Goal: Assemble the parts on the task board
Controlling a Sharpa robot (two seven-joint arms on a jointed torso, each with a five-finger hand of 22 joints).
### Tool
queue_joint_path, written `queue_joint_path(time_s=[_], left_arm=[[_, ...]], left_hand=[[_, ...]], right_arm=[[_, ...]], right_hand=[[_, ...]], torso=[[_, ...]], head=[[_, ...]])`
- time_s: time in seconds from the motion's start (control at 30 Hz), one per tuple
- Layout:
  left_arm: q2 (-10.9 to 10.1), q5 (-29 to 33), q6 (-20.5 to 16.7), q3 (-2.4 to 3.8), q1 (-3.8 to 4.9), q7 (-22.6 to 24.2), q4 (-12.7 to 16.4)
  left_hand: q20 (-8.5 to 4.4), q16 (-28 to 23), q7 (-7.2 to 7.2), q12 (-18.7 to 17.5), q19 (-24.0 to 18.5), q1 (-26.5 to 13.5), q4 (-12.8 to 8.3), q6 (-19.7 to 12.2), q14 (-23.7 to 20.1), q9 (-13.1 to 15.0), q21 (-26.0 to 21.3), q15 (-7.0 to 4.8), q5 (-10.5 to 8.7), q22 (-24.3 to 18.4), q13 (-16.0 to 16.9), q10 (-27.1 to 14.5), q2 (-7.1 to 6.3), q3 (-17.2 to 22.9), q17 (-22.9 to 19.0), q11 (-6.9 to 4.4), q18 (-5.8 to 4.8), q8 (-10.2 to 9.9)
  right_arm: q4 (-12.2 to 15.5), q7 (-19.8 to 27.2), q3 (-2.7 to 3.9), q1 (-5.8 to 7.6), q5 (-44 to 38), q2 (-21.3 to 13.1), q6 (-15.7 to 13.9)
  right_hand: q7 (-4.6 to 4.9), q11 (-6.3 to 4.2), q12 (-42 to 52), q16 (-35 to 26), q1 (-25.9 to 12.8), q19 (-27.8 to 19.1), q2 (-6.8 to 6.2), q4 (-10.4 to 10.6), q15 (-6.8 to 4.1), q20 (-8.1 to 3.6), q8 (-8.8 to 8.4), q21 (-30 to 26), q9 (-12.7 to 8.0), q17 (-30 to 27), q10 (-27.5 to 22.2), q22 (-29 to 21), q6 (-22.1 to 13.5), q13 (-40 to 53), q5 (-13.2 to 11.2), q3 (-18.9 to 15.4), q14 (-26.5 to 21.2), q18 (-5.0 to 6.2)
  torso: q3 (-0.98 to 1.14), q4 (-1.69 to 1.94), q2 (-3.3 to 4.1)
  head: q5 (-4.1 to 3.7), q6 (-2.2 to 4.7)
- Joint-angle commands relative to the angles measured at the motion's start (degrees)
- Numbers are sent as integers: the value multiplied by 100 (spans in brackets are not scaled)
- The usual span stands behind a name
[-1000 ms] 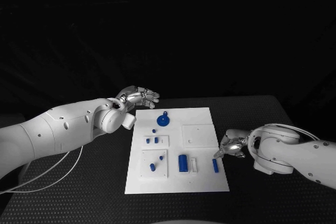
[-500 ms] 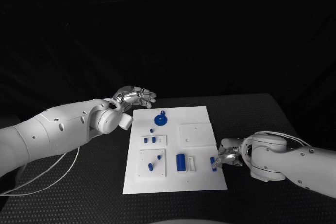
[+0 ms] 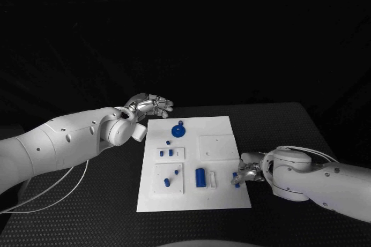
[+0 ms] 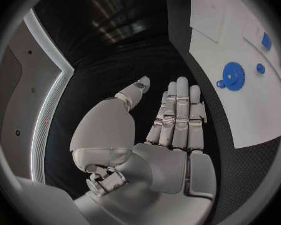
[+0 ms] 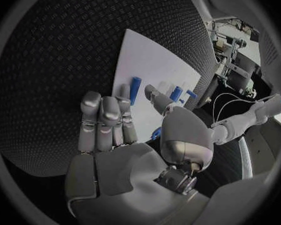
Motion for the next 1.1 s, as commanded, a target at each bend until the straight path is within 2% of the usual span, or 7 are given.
queue_joint_path(time_s=[0.03,0.13,0.27,0.5,0.93,1.0,1.1], left_arm=[[1,-5,85,3,3,36,15],[1,-6,84,3,3,36,15],[4,-6,97,3,3,34,16],[-2,-13,96,3,3,25,24],[-11,-20,93,3,3,23,35],[-9,-20,89,3,3,24,41],[-8,-21,93,3,3,22,50]], left_hand=[[39,-31,-15,13,5,-61,32,-37,13,0,-27,46,-25,121,-5,-39,0,6,7,-1,6,9],[39,-32,-15,13,5,-62,34,-37,13,-1,-27,46,-25,121,-5,-39,0,6,8,-1,6,9],[39,-33,-15,13,5,-63,36,-38,12,-1,-28,46,-24,121,-5,-40,0,6,9,-1,6,9],[39,-34,-15,14,5,-64,39,-38,12,0,-29,46,-24,121,-5,-39,2,6,11,-1,7,10],[38,-37,-15,14,4,-64,43,-40,12,-1,-31,45,-24,121,-5,-39,3,6,15,-2,7,11],[38,-38,-15,14,4,-64,44,-41,12,-1,-31,45,-24,121,-5,-39,3,6,16,-2,7,11],[38,-39,-15,14,4,-64,45,-41,12,-1,-32,45,-24,121,-4,-39,3,6,17,-2,7,11]], right_arm=[[-24,-41,-1,-22,-626,53,-67],[-51,-49,-14,-53,-1020,129,-10],[-88,-51,-99,-102,-1431,235,20],[-127,-56,-106,-216,-1692,325,9],[-111,-43,-119,-261,-1684,368,80],[-110,-29,-119,-261,-1620,369,46],[-113,-12,-118,-261,-1417,354,-55]], right_hand=[[-17,-19,-22,5,-60,-17,5,36,23,0,8,5,4,-5,23,-3,-33,7,-10,5,-19,116],[-19,-20,-22,6,-59,-15,5,35,21,-2,7,6,10,-6,25,-4,-32,8,-9,15,-19,116],[-23,-26,-21,10,-28,-9,6,13,14,-11,3,11,31,-9,29,-5,-29,11,-9,58,-16,116],[-26,-28,-25,11,28,-3,-13,-15,9,-20,-7,16,59,-15,31,-8,-29,14,-9,131,-16,116],[-4,-8,-46,12,607,-7,30,-336,25,-28,-87,23,141,-40,19,-19,-69,21,-8,524,-24,116],[42,34,-41,14,707,-16,98,-385,59,-14,-195,23,86,-47,25,-20,-160,27,1,613,-22,116],[55,50,-38,16,872,-31,299,-512,93,12,-249,34,37,-59,33,-13,-107,30,43,738,-17,116]], torso=[[2,0,-2],[1,-3,-2],[1,-8,-2],[6,-4,-1],[5,-7,-5],[3,-3,0],[1,0,-2]], head=[[23,-11],[30,-20],[31,-30],[45,-42],[52,-74],[50,-70],[53,-71]])
